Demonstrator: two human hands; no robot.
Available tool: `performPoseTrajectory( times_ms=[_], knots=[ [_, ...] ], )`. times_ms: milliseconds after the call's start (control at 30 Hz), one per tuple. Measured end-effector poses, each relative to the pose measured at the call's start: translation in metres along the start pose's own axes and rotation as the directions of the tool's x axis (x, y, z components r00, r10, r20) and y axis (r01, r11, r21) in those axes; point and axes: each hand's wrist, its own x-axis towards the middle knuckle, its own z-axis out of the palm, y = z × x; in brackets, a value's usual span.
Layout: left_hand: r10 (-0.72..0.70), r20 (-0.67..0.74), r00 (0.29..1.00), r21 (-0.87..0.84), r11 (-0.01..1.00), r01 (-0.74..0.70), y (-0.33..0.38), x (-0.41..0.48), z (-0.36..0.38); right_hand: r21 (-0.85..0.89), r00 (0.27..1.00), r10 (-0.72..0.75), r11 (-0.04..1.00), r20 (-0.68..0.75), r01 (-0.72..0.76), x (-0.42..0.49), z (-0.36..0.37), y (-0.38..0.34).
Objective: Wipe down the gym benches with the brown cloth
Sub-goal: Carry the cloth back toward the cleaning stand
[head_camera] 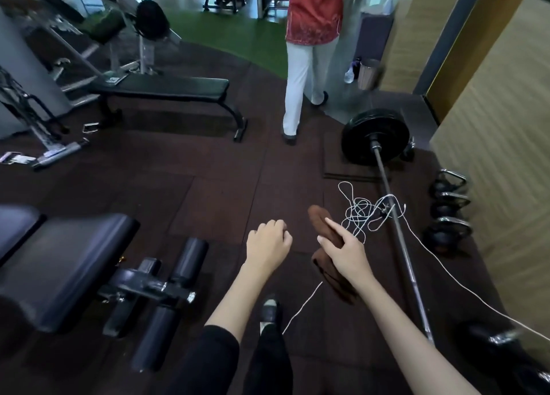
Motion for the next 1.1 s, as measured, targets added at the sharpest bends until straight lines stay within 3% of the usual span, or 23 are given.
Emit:
performPoseTrajectory(
  times_ms=[467,700,1100],
  knots=[
    [0.086,0.013,0.996,0.000,0.996,-0.086,-0.010,0.366,-0.012,0.102,0.996,0.065,0.993,-0.057,-0.059,0.341,-0.001,-0.062],
    [0.119,0.040,0.992,0.021,0.993,-0.120,0.005,0.525,0.015,0.040,0.995,0.053,0.998,-0.083,-0.050,0.503,-0.019,-0.063],
    [0.029,0.049,0.998,-0.019,0.999,-0.029,0.026,0.798,0.019,-0.006,0.999,0.021,1.000,-0.039,-0.021,0.786,-0.053,-0.093]
  ],
)
